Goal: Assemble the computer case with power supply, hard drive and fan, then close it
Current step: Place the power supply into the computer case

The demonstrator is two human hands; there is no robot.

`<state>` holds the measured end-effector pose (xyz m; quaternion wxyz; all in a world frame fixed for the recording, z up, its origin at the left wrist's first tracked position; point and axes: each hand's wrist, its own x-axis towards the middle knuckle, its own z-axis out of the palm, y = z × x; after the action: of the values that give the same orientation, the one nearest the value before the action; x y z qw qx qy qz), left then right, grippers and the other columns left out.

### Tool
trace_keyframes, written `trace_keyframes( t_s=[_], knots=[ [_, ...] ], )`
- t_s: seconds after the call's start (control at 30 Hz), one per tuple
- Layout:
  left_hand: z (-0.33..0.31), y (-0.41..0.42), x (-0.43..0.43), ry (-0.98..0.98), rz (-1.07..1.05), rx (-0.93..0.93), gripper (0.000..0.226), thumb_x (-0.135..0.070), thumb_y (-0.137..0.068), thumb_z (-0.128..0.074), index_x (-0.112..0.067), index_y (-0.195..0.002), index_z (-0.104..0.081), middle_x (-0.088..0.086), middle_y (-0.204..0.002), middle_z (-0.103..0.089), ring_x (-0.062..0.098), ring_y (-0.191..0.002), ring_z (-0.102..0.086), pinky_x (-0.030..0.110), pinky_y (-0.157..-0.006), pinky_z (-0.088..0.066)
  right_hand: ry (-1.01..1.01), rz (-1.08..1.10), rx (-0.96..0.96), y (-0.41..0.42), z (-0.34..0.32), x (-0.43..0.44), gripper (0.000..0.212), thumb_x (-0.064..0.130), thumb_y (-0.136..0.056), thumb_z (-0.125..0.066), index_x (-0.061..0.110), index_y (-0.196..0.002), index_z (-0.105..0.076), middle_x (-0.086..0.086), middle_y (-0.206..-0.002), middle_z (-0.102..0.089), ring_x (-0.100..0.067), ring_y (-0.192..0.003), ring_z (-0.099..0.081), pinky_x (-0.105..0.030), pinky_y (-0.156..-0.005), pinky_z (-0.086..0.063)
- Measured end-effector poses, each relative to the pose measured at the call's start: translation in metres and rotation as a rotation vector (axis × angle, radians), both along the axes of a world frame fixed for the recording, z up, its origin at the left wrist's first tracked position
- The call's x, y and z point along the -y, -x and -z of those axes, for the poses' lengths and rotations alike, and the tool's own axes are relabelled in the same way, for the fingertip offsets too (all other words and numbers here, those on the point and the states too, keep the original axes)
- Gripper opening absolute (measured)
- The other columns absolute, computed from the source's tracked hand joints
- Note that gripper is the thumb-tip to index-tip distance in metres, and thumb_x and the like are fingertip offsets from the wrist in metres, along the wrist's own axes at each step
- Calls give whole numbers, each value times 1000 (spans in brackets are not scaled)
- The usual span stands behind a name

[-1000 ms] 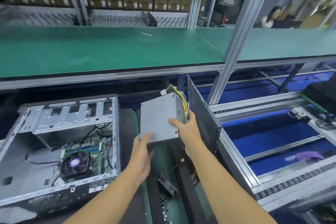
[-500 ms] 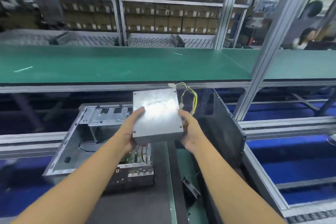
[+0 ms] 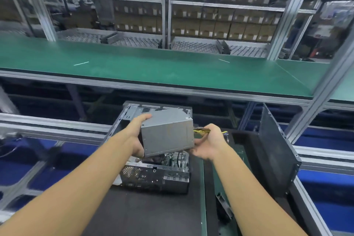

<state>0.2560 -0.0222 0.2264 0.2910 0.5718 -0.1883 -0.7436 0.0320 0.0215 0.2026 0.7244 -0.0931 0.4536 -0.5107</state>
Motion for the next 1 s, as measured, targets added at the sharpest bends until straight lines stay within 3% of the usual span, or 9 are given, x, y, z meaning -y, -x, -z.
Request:
trace_keyframes(
  t_s=[0.13,0.2,0.27,0.37,0.47,0.6,0.77,0.9,1.0],
  knots=[
    [5,-3,-5,78,-11,-53,63,-55,-64,-81,-16,-110,-63,16,-98,-74,39,-87,-71,58,-80,-55,-2,-40,2,-1,0,7,11,23,-75,-45,14,-74,-50,-18,-81,-71,-29,-79,-58,-38,-71,-55],
    [5,5,-7,234,15,-54,61,-56,-70,-78,-17,-115,-67,14,-99,-76,36,-84,-74,52,-74,-58,-3,-18,-21,-3,7,10,25,26,-85,-41,14,-67,-54,-7,-65,-55,-20,-62,-40,-31,-73,-42],
    [4,13,-11,428,13,57,76,-62,-66,-76,-18,-126,-61,7,-116,-71,32,-99,-71,49,-80,-58,-5,-12,-14,-3,15,11,44,34,-94,-41,15,-58,-56,-5,-70,-49,-20,-61,-37,-35,-71,-52],
    [1,21,-14,724,-79,259,103,-67,-51,-77,-20,-134,-39,5,-129,-59,27,-112,-61,52,-99,-50,-12,-96,-80,0,23,9,46,48,-96,-47,5,-101,-65,-17,-110,-61,-32,-100,-56,-53,-85,-56],
    [1,25,-22,1008,-87,518,105,-67,-54,-74,-23,-138,-30,-7,-129,-49,14,-115,-53,36,-98,-45,-50,-161,-154,3,25,7,62,54,-96,-54,2,-131,-47,-22,-123,-62,-39,-110,-60,-57,-86,-55],
    [14,20,-31,1176,-161,831,103,-73,-58,-69,-28,-141,-28,-10,-134,-46,12,-122,-47,42,-106,-42,2,-174,-329,-9,21,9,61,57,-94,-61,7,-127,-50,-22,-125,-59,-41,-113,-61,-54,-80,-60],
    [32,-4,-27,1282,-253,711,99,-67,-63,-76,-32,-141,-27,-9,-136,-45,12,-126,-47,48,-106,-44,142,-153,-463,-51,20,14,44,53,-98,-59,20,-127,-56,-16,-132,-58,-34,-115,-63,-51,-92,-59],
    [43,-31,-10,1412,-268,616,103,-66,-63,-80,-28,-142,-28,-6,-133,-46,22,-126,-49,51,-99,-47,159,-148,-160,-89,30,18,69,59,-90,-65,16,-142,-50,-25,-135,-59,-47,-116,-65,-57,-85,-59],
    [46,-41,0,1436,-264,524,102,-66,-62,-81,-35,-142,-25,-4,-133,-46,22,-125,-50,50,-98,-49,238,-176,126,-111,31,26,83,70,-88,-57,16,-150,-46,-24,-142,-58,-44,-128,-59,-62,-101,-49]
  ],
)
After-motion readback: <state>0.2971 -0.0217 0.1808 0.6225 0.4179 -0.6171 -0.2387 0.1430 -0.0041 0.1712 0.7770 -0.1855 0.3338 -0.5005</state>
